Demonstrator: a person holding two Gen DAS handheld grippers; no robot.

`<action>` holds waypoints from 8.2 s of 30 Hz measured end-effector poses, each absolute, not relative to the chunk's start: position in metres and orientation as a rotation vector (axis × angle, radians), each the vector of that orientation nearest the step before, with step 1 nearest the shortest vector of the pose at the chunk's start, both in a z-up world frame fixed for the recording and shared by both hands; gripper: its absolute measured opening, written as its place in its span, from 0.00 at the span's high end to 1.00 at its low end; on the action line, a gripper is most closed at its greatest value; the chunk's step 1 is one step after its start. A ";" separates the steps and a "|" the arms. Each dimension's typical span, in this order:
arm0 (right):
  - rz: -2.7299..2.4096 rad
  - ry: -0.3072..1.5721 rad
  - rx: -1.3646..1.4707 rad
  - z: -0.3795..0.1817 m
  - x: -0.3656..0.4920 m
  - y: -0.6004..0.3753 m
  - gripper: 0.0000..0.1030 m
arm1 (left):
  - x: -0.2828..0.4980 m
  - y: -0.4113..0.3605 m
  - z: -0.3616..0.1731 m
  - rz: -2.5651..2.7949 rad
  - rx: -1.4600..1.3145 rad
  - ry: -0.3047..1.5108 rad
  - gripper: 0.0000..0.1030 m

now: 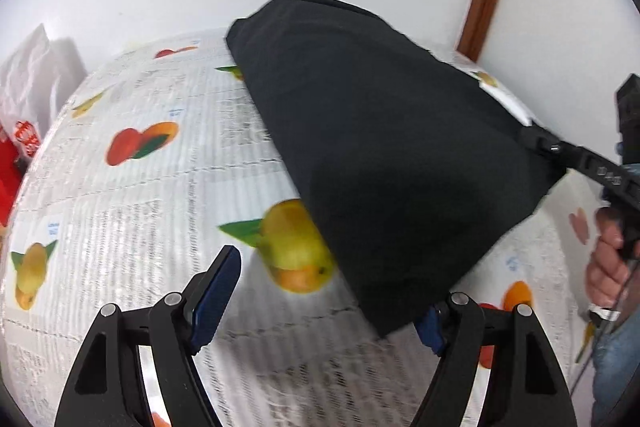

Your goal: Fold large clothes

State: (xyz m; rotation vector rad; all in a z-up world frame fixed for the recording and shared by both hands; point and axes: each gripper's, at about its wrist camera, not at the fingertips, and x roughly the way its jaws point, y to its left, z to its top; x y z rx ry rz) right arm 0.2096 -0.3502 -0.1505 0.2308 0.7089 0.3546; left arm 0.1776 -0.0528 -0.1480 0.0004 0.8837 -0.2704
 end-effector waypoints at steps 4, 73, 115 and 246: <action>0.361 0.736 0.237 -0.152 0.212 -0.354 0.67 | 0.179 -0.061 -0.144 -0.291 -0.010 0.883 0.26; 0.054 0.821 0.091 -0.142 0.150 -0.467 0.69 | 0.172 -0.113 -0.154 -0.315 0.082 0.885 0.25; 0.257 0.892 0.101 -0.178 0.241 -0.328 0.95 | 0.190 -0.006 -0.148 -0.203 -0.092 0.941 0.87; -0.098 0.629 0.039 -0.021 -0.021 -0.329 0.00 | -0.018 -0.058 -0.008 -0.052 0.003 0.608 0.08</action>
